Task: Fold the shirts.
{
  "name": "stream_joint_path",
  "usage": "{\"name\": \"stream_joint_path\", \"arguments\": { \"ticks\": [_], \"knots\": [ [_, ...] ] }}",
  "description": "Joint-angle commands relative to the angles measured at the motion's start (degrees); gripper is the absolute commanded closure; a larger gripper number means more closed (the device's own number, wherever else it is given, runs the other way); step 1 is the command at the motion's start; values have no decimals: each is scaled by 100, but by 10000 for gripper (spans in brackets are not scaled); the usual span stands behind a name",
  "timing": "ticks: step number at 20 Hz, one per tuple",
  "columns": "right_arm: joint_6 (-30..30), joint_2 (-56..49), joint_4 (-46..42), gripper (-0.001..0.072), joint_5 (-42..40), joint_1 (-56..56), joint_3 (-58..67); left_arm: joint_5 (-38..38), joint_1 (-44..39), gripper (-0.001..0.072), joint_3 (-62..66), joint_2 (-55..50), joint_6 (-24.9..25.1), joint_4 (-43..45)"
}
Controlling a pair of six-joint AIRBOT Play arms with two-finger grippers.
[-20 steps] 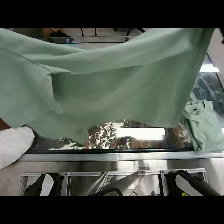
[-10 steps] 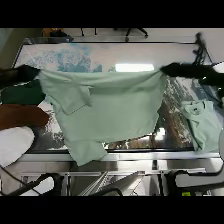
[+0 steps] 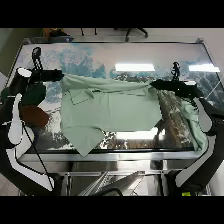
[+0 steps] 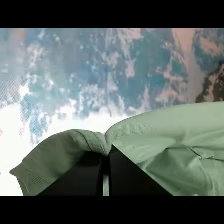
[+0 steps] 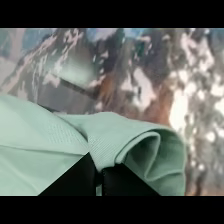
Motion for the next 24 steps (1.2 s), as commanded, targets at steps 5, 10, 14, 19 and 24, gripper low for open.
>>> {"name": "stream_joint_path", "arguments": {
  "ticks": [5,10,14,19,24],
  "knots": [
    [479,-2,-1117,687,44,-105,173,-916,-15,694,66,-271,-741,1397],
    [577,-138,-1373,687,131,-103,173,-671,-151,694,-356,-271,-739,1419],
    [579,-166,-1561,687,105,-98,173,-743,-177,694,-662,-271,-739,1392],
    [581,-114,-1464,643,120,-98,186,-1021,-175,689,-428,-269,-763,1119],
    [909,636,-1585,389,778,-271,186,-2361,-175,32,319,-269,-1043,1056]
  ]
}}
